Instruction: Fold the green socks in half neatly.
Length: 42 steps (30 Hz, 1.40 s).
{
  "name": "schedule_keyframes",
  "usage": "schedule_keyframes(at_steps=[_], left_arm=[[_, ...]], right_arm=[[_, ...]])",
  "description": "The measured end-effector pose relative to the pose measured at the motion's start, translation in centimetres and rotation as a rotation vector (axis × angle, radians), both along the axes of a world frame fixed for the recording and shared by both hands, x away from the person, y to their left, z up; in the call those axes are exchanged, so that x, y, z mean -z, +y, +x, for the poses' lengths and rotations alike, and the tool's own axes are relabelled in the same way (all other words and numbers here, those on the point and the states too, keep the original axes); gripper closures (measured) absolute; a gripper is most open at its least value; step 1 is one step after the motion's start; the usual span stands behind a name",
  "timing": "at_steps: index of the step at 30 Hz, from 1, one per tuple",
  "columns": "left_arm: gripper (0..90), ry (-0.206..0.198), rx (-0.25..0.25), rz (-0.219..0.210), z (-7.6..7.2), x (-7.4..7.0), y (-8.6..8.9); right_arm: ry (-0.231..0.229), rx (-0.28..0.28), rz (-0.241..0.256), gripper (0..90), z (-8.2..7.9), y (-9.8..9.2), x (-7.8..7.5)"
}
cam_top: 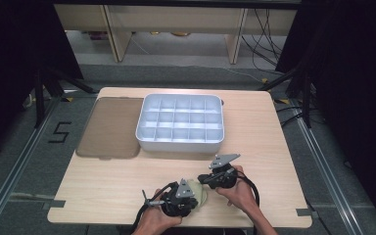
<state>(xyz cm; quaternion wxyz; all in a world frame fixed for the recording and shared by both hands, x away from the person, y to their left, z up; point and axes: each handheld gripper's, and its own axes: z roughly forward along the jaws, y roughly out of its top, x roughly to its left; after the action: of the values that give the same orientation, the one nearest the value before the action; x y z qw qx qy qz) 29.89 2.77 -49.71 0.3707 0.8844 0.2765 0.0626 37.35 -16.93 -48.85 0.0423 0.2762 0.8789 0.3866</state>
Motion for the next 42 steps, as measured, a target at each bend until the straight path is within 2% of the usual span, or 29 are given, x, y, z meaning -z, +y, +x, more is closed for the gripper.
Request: schedule_keyframes(at_steps=[2,4,8,9,11,12,16,18,21,22,23,24,29,30,31,33,34,36,42], left_arm=[[83.2,-0.001,0.003,0.009,0.0,0.0,0.0],[83.2,-0.004,0.002,0.01,0.0,0.0,0.0],[83.2,-0.005,-0.009,0.007,-0.1,0.0,-0.1],[83.1,-0.005,-0.009,0.007,-0.1,0.0,-0.1],[83.0,0.008,-0.017,-0.002,-0.2,0.0,-0.2],[82.8,0.007,-0.015,0.0,-0.2,0.0,-0.2],[82.6,-0.009,-0.002,0.017,-0.2,-0.1,-0.2],[82.3,0.001,-0.007,0.013,-0.3,-0.1,-0.3],[81.6,-0.018,0.001,0.031,-0.2,-0.1,-0.3],[81.6,-0.009,0.012,0.025,-0.3,-0.1,-0.3],[81.5,-0.012,0.006,0.031,-0.3,-0.1,-0.3],[81.5,-0.014,-0.012,0.026,-0.4,0.0,-0.4],[81.2,-0.013,-0.005,0.026,-0.4,-0.1,-0.4],[81.1,-0.031,0.007,0.039,-0.3,-0.2,-0.4],[81.0,-0.031,0.01,0.039,-0.3,-0.2,-0.4],[80.9,-0.038,0.009,0.045,-0.3,-0.2,-0.4],[80.9,-0.04,0.009,0.046,-0.3,-0.2,-0.4],[80.8,-0.025,0.022,0.037,-0.3,-0.2,-0.4],[80.3,-0.024,0.014,0.041,-0.4,-0.2,-0.4]], right_arm=[[0.001,0.007,0.016,85.4,0.0,-0.2,-0.3],[-0.007,-0.006,0.051,81.2,0.0,-0.6,-1.0],[-0.006,0.025,0.061,74.7,0.1,-0.9,-1.2],[0.012,0.034,0.063,72.6,0.0,-0.9,-1.3],[0.012,0.035,0.061,69.8,0.1,-0.8,-1.2],[0.033,0.033,0.056,64.1,0.1,-0.6,-1.2],[0.067,0.019,0.062,60.2,0.2,-0.2,-1.0],[0.071,0.019,0.065,57.5,0.2,0.0,-1.0],[0.078,0.017,0.061,55.1,0.3,0.3,-0.9],[0.113,0.017,0.051,53.9,0.4,0.7,-0.7],[0.108,0.015,0.045,52.8,0.4,0.9,-0.5],[0.13,0.011,0.041,51.9,0.5,1.1,-0.5],[0.147,-0.009,0.041,48.1,0.7,1.7,-0.2],[0.154,-0.019,0.033,47.1,0.8,1.8,-0.1],[0.164,-0.023,0.028,47.0,0.8,1.9,0.0],[0.154,-0.028,0.022,46.6,0.9,2.0,0.1],[0.165,-0.028,0.017,46.2,0.9,2.1,0.2],[0.164,-0.033,0.013,46.0,1.1,2.4,0.5],[0.168,-0.046,0.001,45.2,1.3,2.7,0.7]])
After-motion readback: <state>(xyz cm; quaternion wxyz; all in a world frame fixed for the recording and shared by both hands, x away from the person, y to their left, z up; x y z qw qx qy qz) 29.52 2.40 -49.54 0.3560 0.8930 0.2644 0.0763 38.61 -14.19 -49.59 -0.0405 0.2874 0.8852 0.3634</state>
